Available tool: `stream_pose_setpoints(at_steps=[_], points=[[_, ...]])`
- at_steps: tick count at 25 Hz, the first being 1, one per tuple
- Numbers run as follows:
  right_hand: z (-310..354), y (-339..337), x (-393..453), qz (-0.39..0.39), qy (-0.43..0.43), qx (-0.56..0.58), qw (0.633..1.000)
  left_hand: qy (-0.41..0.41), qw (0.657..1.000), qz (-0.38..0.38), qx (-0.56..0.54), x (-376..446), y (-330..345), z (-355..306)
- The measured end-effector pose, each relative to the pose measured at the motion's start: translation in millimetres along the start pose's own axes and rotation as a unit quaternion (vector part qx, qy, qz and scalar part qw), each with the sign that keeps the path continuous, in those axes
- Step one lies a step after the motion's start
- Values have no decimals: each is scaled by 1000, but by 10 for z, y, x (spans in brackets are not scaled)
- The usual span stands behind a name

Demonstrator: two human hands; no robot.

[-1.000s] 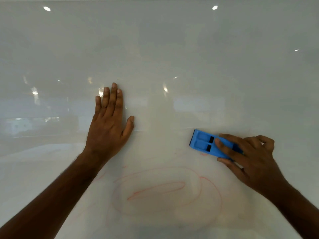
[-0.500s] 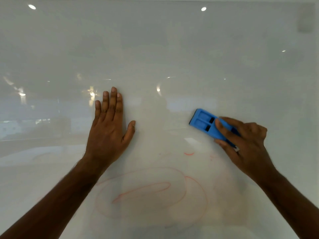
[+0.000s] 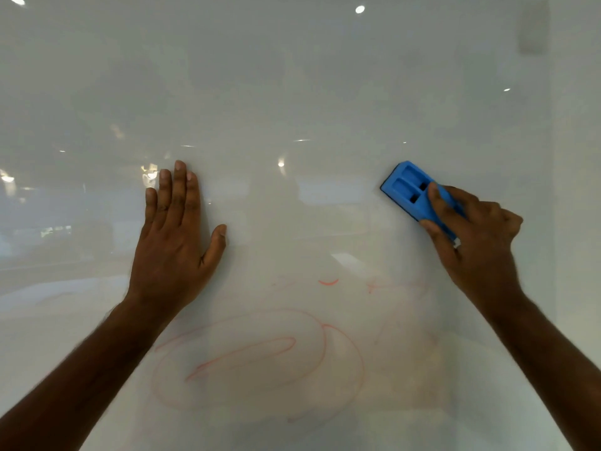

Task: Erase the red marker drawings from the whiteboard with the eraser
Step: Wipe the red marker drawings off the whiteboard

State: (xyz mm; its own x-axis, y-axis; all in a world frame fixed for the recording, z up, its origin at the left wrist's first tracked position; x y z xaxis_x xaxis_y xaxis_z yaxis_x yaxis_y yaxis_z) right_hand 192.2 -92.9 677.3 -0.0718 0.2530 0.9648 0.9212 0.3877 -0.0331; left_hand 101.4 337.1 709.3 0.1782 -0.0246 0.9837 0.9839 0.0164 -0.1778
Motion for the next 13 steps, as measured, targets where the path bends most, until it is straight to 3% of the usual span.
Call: stream_pose_setpoints(at_steps=[4, 8, 13], points=[[493, 36, -254, -2, -63, 4, 998, -1, 1000, 5, 4, -13, 5, 7], [610, 71, -878, 54, -132, 9, 990, 3, 1000, 9, 13, -25, 4, 20], [177, -64, -976, 55, -83, -30, 995, 0, 1000, 11, 12, -67, 12, 9]])
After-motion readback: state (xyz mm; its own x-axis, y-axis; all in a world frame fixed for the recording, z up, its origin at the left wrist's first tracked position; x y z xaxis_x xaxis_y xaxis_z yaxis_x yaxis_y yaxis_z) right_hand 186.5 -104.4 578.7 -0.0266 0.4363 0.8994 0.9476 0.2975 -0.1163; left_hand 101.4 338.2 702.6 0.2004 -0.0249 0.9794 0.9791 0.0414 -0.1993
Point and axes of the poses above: each hand's wrist, its own x-axis towards the middle knuckle, its own y-axis out of the palm, z = x × y, the point moved 5 cm from there along x, towards the middle knuckle, and after that the axes turned 10 degrees about -y, right-handed, at the moved point
